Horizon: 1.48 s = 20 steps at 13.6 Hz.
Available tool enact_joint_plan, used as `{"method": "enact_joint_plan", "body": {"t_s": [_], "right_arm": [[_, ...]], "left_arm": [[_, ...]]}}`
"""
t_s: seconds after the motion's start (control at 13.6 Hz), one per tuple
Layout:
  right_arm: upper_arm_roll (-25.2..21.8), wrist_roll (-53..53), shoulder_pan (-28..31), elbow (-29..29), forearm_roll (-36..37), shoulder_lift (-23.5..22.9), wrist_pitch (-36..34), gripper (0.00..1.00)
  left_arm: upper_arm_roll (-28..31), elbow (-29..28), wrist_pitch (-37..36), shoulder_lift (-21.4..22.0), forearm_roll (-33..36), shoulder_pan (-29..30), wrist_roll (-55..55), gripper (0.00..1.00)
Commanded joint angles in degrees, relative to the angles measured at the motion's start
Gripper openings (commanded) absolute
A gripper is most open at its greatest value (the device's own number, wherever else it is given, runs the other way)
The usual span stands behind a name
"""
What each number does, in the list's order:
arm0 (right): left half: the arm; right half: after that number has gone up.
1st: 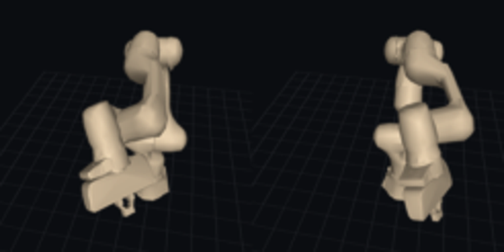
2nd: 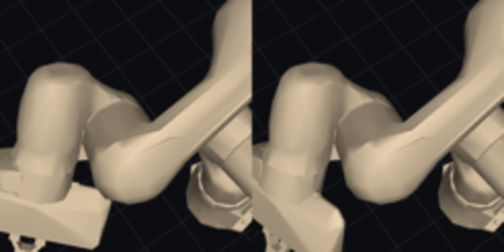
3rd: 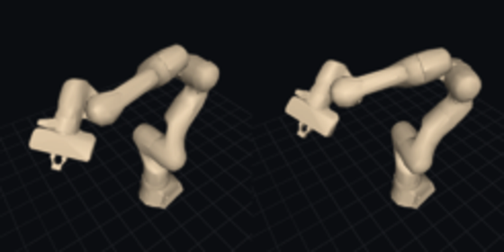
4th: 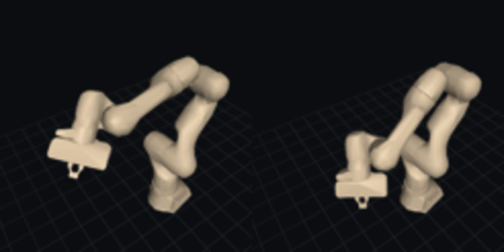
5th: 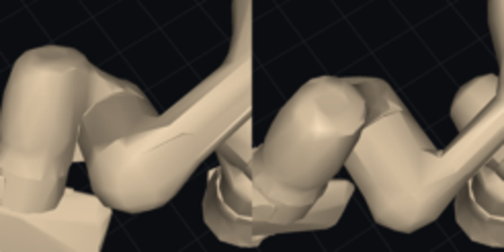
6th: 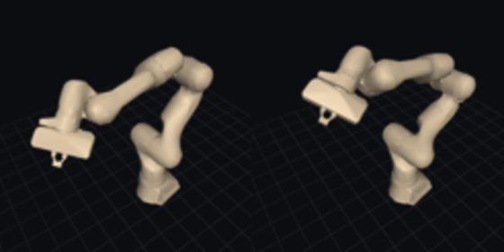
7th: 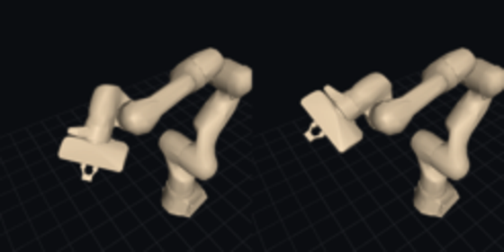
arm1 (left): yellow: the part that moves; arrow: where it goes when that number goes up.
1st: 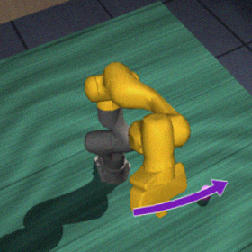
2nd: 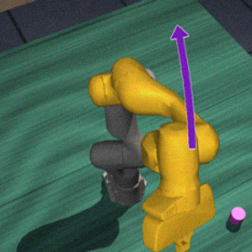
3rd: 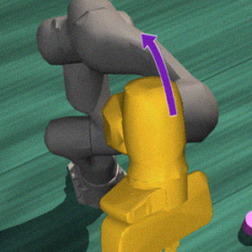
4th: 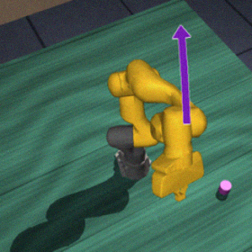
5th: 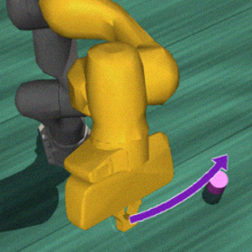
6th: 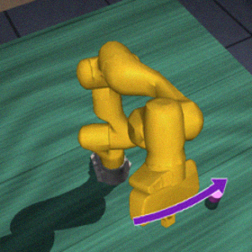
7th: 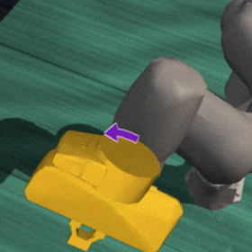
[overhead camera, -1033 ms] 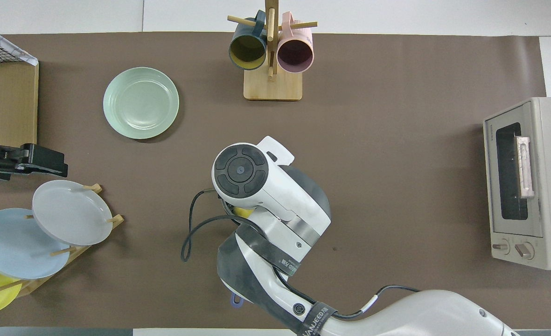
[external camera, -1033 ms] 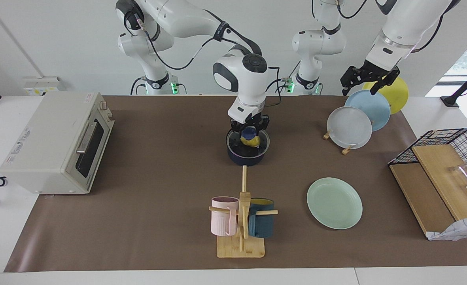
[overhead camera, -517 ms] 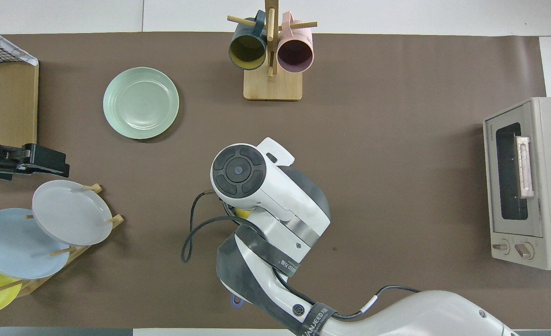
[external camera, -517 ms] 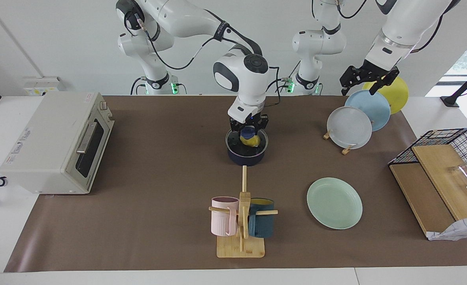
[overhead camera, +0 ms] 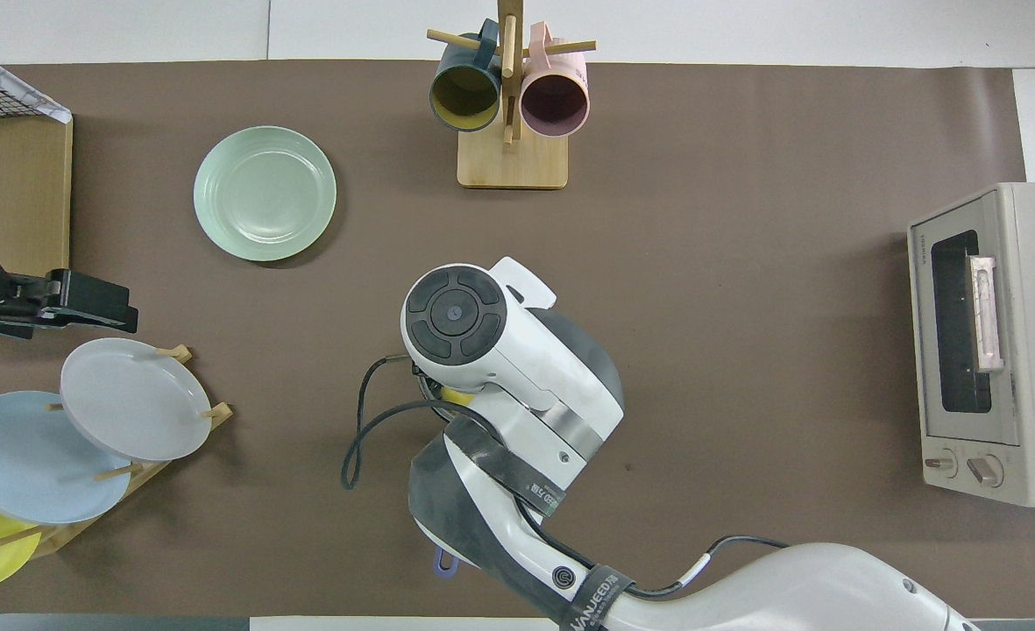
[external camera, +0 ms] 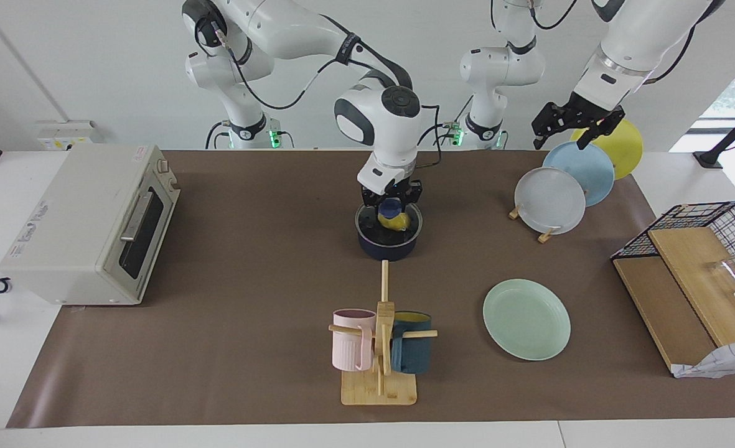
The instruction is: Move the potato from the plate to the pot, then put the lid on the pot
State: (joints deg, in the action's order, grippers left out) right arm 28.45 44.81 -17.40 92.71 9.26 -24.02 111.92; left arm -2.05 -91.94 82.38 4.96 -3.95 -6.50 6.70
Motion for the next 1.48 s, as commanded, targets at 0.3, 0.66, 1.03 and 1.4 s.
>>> {"method": "enact_joint_plan", "body": {"t_s": [0.3,0.66,1.03,1.4], "right_arm": [[0.4,-0.3,1.8,0.5,-1.0,-1.6,-0.6,0.00],[0.4,-1.5,2.5,-2.6,-0.9,-2.3,-4.7,0.00],[0.4,-1.8,2.9,-3.3,-1.7,-2.7,-5.4,0.00],[0.4,-1.7,2.5,-4.9,-4.1,-3.4,-5.6,0.00]], "left_arm": [[-0.5,0.3,-0.5,-0.1,-0.4,0.7,0.1,1.00],[-0.7,0.3,-0.6,-0.1,-0.2,0.6,0.0,1.00],[-0.7,0.2,-0.6,-0.1,-0.2,0.7,0.1,1.00],[-0.8,0.2,-0.3,0.0,1.3,0.7,-0.2,1.00]]}}
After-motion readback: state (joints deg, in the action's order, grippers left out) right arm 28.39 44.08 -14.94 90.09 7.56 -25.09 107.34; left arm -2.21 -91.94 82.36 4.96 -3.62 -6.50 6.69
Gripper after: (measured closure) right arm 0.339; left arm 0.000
